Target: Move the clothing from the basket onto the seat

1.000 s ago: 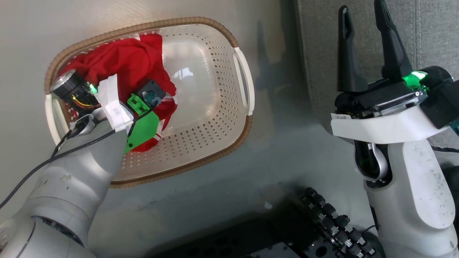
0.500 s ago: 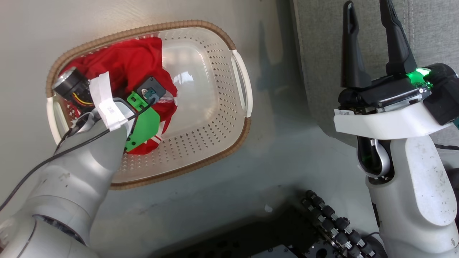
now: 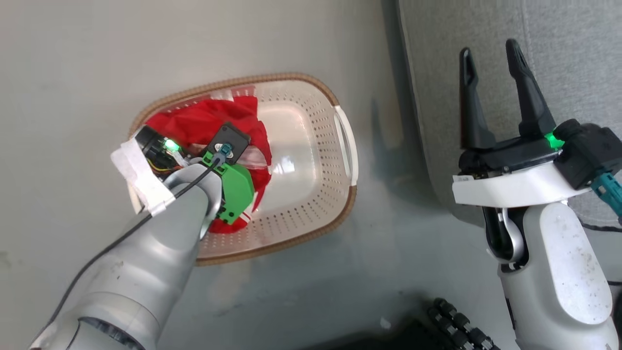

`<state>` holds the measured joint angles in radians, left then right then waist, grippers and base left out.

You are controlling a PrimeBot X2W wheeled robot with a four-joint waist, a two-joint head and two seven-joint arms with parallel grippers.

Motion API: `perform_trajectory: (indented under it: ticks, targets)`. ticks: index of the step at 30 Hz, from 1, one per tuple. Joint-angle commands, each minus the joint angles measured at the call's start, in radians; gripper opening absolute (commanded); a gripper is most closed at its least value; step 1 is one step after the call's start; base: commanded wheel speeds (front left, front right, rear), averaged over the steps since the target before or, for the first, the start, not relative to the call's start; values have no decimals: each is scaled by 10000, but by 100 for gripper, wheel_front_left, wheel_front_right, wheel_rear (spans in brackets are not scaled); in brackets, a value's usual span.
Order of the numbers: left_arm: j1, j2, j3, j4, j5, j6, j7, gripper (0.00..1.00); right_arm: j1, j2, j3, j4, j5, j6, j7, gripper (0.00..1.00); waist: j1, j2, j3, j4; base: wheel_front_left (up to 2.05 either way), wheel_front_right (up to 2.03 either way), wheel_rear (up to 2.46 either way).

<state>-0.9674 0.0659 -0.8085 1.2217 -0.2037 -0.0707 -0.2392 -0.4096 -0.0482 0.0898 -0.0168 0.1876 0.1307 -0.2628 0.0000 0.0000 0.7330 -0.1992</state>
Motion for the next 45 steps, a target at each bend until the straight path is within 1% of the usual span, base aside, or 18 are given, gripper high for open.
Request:
perform_trajectory:
  ticks: [1, 4, 7, 9, 14, 17, 23, 26, 31, 35, 36, 45]
  targets:
    - [302, -108, 169, -253, -312, -61, -124, 0, 248, -37, -67, 97, -101, 1, -32, 100, 0, 0, -1273, 627, 0, 0, 0]
    - [891, -126, 544, -1103, -908, -61, -245, 0, 631, -38, -137, 325, -209, 1, -31, 100, 0, 0, -2101, 848, 0, 0, 0]
    - [1358, -142, 851, -2065, -1224, 131, -265, 0, 874, -37, -186, 438, -244, 1, -31, 100, 0, 0, -2626, 969, 0, 0, 0]
    - [1809, -83, 1190, -3016, -1428, 287, -268, 0, 1053, -38, -222, 510, -331, 1, -32, 100, 0, 0, -2983, 1037, 0, 0, 0]
    - [3148, 353, 1897, -5493, -1518, 599, -266, 0, 1479, -38, -339, 595, -252, 1, -32, 100, 0, 0, -3793, 1142, 0, 0, 0]
    - [3846, 511, 2232, -6821, -1478, 694, -265, 0, 1716, -37, -384, 684, -306, 1, -32, 100, 0, 0, -4185, 1203, 0, 0, 0]
    - [4847, 821, 2843, -9157, -1264, 758, -267, 0, 2160, -37, -463, 812, -420, 1, 42, 100, 0, 0, -4896, 1334, 0, 0, 0]
    - [5159, 873, 3211, -10215, -1167, 674, -267, 0, 2374, -37, -506, 787, -419, 1, 141, 100, 0, 0, -5182, 1438, 0, 0, 0]
    - [5577, 836, 3769, -11374, -996, 407, -254, 0, 2691, -35, -424, 676, -376, 1, 391, 100, 0, 0, -5611, 1565, 0, 0, 0]
    - [5964, 709, 4088, -12029, -845, 132, -254, 0, 2968, -35, -311, 599, -344, 1, 601, 100, 0, 0, -5984, 1639, 0, 0, 0]
    - [6219, 635, 4193, -12291, -787, 5, -254, 0, 3115, -37, -265, 535, -321, 1, 706, 100, 0, 0, -6199, 1660, 0, 0, 0]
    - [7357, 444, 4257, -12640, -616, -247, -254, 0, 3780, -37, -81, 353, -282, 1, 1104, 100, 0, 0, -6910, 1623, 0, 0, 0]
